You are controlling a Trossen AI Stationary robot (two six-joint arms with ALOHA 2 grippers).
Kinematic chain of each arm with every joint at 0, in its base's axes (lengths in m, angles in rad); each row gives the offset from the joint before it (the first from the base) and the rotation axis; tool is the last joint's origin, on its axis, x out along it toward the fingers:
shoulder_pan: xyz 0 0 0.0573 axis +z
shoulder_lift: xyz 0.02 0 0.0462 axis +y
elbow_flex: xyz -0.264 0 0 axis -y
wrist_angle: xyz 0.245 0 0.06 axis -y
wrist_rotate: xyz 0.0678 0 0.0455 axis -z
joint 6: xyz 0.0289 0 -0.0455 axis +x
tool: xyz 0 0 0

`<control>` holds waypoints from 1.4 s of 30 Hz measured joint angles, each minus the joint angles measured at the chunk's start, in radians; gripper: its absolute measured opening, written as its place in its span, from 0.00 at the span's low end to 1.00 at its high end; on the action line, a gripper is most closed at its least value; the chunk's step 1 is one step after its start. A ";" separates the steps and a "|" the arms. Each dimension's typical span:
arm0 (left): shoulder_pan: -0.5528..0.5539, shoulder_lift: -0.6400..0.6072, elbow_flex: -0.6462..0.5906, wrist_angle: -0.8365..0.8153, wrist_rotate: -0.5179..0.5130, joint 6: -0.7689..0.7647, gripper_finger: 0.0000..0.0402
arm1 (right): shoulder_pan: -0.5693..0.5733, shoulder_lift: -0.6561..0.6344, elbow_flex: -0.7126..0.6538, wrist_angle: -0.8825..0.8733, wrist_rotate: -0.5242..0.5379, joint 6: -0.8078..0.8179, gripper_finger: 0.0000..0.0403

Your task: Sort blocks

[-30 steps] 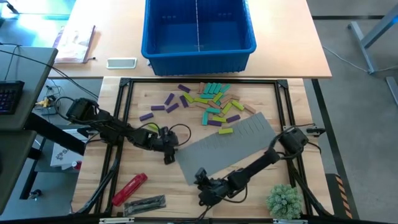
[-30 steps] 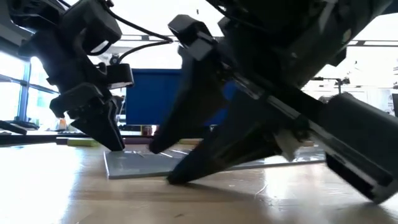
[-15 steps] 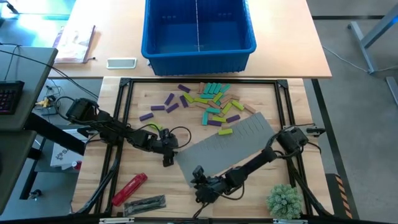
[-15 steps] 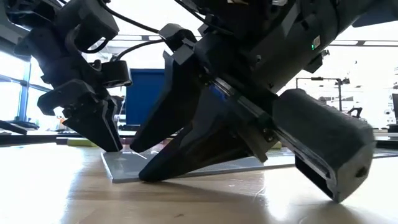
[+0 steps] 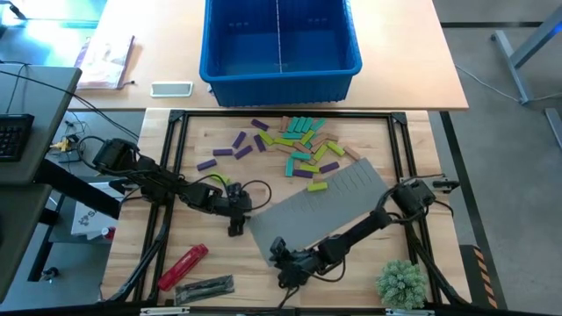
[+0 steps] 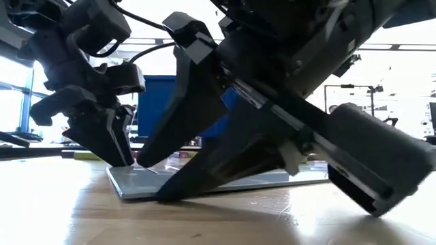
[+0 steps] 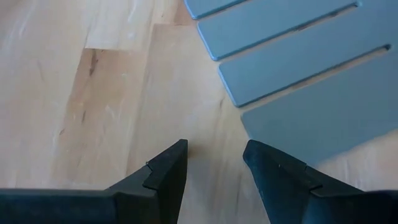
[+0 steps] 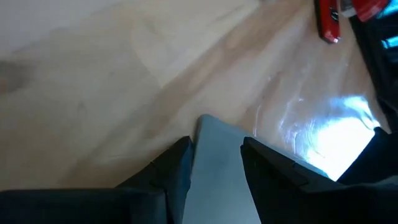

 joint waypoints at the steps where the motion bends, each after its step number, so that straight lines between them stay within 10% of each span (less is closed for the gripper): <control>1: 0.000 0.000 0.000 0.002 0.005 0.006 0.39 | 0.006 0.000 0.000 -0.002 -0.009 0.007 0.33; 19: -0.042 -0.005 0.000 0.074 -0.006 0.403 0.39 | 0.026 0.000 -0.001 -0.015 0.018 0.086 0.33; 42: -0.042 -0.002 0.001 0.020 0.024 0.392 0.39 | 0.118 -0.076 -0.009 -0.129 0.141 -0.005 0.33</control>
